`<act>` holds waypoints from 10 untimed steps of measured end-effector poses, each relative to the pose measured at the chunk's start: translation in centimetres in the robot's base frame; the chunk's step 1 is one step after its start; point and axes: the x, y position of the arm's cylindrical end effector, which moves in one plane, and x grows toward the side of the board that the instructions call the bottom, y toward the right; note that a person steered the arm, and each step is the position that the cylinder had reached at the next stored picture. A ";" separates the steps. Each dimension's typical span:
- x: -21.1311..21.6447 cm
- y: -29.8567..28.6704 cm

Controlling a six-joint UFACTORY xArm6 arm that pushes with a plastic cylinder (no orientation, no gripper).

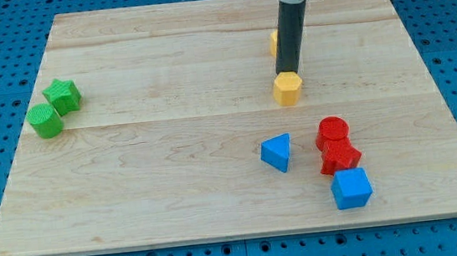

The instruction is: Place the yellow heart at the center of the board

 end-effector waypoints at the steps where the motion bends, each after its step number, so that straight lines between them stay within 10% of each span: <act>1: 2.0 0.0; 3: 6.9 -0.7; 6: -10.4 5.6; 10: -1.6 -9.5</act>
